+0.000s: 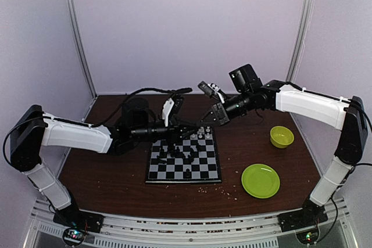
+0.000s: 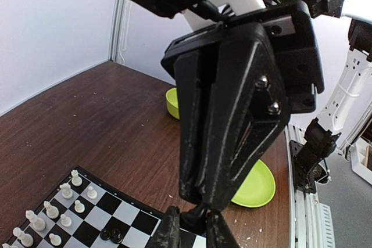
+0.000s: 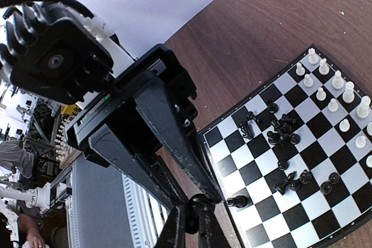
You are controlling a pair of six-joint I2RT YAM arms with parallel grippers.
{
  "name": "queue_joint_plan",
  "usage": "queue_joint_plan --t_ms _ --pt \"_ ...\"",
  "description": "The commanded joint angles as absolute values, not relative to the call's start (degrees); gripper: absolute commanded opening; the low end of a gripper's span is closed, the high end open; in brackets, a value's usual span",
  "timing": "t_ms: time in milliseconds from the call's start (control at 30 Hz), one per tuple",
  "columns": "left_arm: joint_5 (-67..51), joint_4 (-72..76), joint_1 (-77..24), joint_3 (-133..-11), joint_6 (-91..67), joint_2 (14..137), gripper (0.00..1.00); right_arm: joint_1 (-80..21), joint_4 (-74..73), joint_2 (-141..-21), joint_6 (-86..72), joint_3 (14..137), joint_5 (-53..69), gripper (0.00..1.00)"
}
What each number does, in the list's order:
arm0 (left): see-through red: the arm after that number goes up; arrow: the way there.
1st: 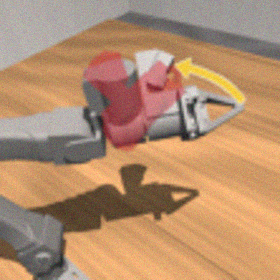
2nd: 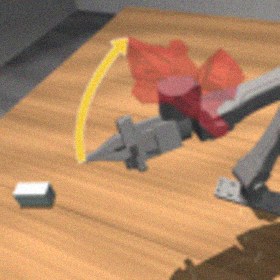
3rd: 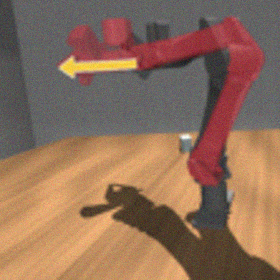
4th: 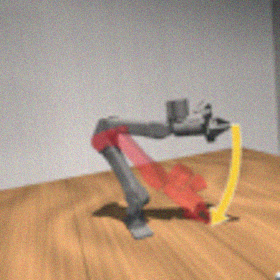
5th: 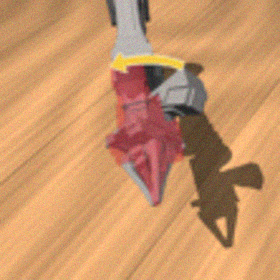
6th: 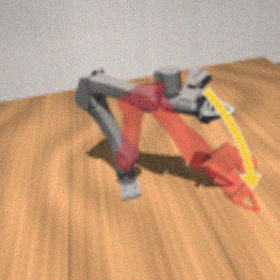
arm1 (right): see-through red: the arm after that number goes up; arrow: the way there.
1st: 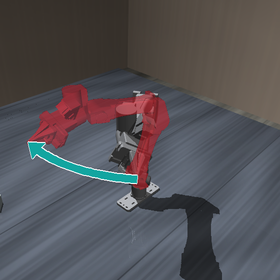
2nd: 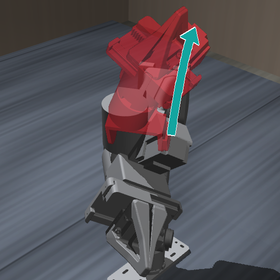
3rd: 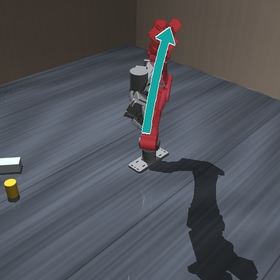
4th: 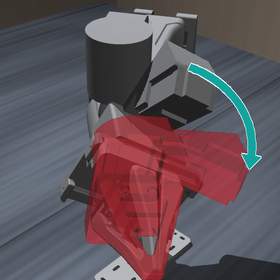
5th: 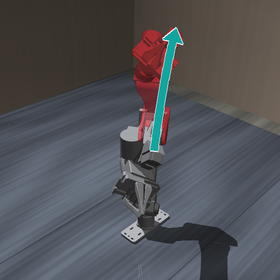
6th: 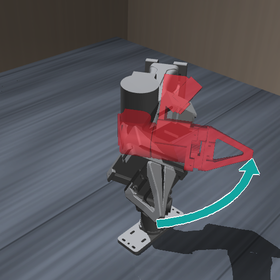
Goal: Set up the chess pieces on the board
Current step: Pass from the left arm to the right, then place the pawn at a7.
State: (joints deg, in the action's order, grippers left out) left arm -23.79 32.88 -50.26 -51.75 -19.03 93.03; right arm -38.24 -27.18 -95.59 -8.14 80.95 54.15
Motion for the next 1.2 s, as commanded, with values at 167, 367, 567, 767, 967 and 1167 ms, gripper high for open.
queue_joint_plan --t_ms 167,367,567,767,967,1167 --pt "-20.1 36.6 -50.4 -51.7 -19.3 93.7 0.3 -38.8 -25.9 -96.1 -7.5 79.8 54.7 0.0" --pt "-16.8 30.2 -50.4 -49.3 -15.4 90.5 0.47 -38.8 -33.3 -96.5 2.9 82.0 48.7 0.0" --pt "-12.0 22.8 -50.3 -44.2 -11.5 83.9 0.51 -39.6 -40.0 -97.4 13.5 82.1 40.1 0.0" --pt "-3.2 20.3 -49.9 -40.2 -13.6 79.5 0.52 -44.5 -46.4 -101.1 24.0 82.7 29.3 0.0" --pt "-0.7 28.8 -47.0 -34.1 -21.4 79.2 0.52 -49.0 -46.0 -105.0 27.6 80.8 20.7 0.0" --pt "0.0 29.7 -46.8 -33.7 -23.3 80.5 0.52 -50.0 -46.1 -107.9 28.4 81.0 14.3 0.0"
